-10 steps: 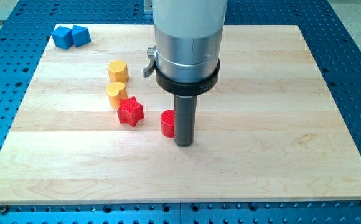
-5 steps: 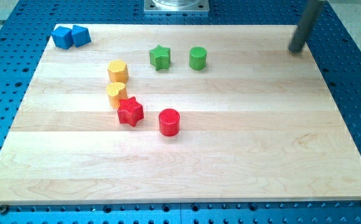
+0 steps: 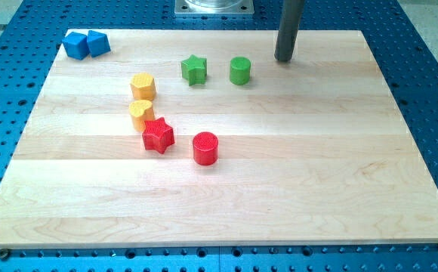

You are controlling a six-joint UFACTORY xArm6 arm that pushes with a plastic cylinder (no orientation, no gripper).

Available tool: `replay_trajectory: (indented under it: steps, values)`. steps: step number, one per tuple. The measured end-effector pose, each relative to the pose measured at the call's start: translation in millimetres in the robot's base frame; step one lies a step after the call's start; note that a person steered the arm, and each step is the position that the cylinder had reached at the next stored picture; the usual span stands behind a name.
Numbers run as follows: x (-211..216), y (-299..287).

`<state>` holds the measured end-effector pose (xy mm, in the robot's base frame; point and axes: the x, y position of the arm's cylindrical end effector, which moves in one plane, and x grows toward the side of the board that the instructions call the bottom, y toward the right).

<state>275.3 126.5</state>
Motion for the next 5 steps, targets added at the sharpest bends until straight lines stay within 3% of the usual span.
replay_trajectory:
  steps: [3, 5]
  values:
    - [14.4, -55.5]
    - [29.2, -62.0]
